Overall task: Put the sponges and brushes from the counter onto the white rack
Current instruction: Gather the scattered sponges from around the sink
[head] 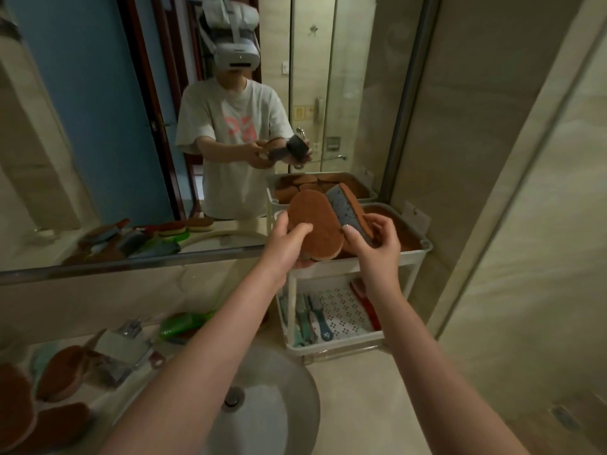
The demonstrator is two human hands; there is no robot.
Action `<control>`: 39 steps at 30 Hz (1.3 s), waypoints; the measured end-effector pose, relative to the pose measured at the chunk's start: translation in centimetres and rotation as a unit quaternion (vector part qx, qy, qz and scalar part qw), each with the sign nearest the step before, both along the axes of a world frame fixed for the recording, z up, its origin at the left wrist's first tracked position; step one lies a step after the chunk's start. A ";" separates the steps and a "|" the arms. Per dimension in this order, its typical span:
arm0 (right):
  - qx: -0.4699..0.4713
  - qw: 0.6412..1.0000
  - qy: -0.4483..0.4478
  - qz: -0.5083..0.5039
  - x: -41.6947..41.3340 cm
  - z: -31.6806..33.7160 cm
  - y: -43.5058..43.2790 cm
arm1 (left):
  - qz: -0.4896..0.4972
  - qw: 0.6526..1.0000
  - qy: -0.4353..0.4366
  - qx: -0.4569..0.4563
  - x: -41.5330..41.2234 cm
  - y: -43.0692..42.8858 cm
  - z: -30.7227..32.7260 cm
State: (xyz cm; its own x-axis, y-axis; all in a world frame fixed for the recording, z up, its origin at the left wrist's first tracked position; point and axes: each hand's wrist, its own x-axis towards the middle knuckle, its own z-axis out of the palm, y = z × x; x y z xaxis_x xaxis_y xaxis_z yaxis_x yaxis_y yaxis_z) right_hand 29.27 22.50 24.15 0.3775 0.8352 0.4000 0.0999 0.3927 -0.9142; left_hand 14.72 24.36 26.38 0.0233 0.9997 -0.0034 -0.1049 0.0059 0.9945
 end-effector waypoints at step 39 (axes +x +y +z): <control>0.002 0.980 -0.166 -0.111 9.1 -2.7 5.9 | 0.029 0.993 0.028 -0.114 9.0 13.5 0.6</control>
